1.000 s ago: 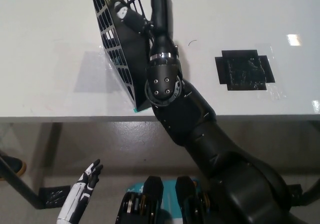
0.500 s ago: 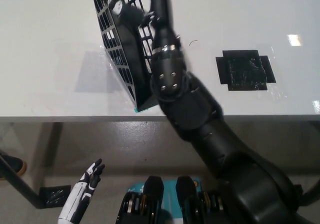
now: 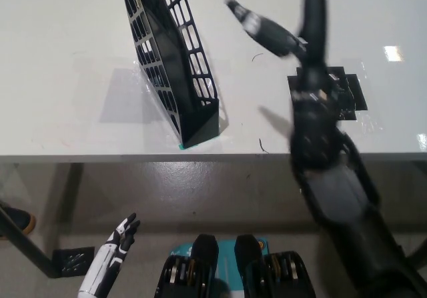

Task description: A notebook is kept standing on the table on the right hand side and a black shelf is kept on the left hand side and the robot uses its right hand to grab the notebook and places it in the shelf

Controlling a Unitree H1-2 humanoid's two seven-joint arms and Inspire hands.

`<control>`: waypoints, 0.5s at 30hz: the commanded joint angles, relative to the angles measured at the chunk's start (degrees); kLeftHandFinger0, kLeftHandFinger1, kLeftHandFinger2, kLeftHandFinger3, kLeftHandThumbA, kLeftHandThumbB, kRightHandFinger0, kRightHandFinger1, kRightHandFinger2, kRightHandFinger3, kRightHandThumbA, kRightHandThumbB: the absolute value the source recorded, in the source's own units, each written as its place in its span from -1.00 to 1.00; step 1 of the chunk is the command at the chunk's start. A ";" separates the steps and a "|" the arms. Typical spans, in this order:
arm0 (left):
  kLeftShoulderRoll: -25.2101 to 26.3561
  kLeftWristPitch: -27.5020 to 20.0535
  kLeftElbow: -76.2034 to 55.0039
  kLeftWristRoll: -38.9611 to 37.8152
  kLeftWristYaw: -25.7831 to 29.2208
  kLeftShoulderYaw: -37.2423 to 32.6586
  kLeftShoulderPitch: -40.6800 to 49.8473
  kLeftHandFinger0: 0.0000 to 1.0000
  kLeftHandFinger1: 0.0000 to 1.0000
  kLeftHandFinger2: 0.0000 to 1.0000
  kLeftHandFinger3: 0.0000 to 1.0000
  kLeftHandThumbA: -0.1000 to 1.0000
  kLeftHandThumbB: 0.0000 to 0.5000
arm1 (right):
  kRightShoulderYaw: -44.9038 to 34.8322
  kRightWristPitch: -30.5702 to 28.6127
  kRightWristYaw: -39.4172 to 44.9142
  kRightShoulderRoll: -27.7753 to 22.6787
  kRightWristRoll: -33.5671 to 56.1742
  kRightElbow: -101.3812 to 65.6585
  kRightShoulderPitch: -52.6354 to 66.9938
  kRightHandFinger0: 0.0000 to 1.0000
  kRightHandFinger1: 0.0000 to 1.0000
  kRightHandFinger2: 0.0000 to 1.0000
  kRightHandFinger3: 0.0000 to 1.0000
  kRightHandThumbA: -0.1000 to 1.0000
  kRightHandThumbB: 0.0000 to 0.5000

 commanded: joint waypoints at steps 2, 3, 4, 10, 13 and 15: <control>1.27 -0.77 -1.90 0.62 0.18 0.28 -3.15 1.00 1.00 1.00 1.00 1.00 -0.20 | 0.15 2.27 11.22 -8.45 0.96 -43.72 19.45 1.00 1.00 1.00 1.00 1.00 0.37; 1.34 -0.95 -1.87 0.49 0.16 0.31 -3.04 1.00 1.00 1.00 1.00 1.00 -0.20 | 1.12 1.94 11.23 -8.36 1.63 -44.22 22.68 1.00 1.00 1.00 1.00 1.00 0.42; 1.31 -0.70 -1.97 0.31 0.07 0.31 -3.01 1.00 1.00 1.00 1.00 1.00 -0.18 | 1.82 1.68 11.07 -8.13 1.52 -44.37 25.72 1.00 1.00 1.00 1.00 1.00 0.45; 1.40 -1.17 -1.46 0.22 0.00 0.22 -3.92 1.00 1.00 1.00 1.00 1.00 -0.14 | 4.13 -4.77 9.17 -6.76 2.78 -36.89 36.12 1.00 1.00 1.00 1.00 1.00 0.26; 1.36 -0.99 -1.69 0.03 -0.20 0.14 -3.89 1.00 1.00 1.00 1.00 1.00 -0.13 | 4.14 -7.74 8.46 -6.36 2.63 -30.91 39.80 1.00 1.00 1.00 1.00 1.00 0.15; 1.28 -1.07 -1.63 -0.18 -0.14 0.22 -3.87 1.00 1.00 1.00 1.00 1.00 -0.12 | 4.14 -7.95 7.68 -6.53 2.15 -27.16 41.35 1.00 1.00 1.00 1.00 1.00 0.11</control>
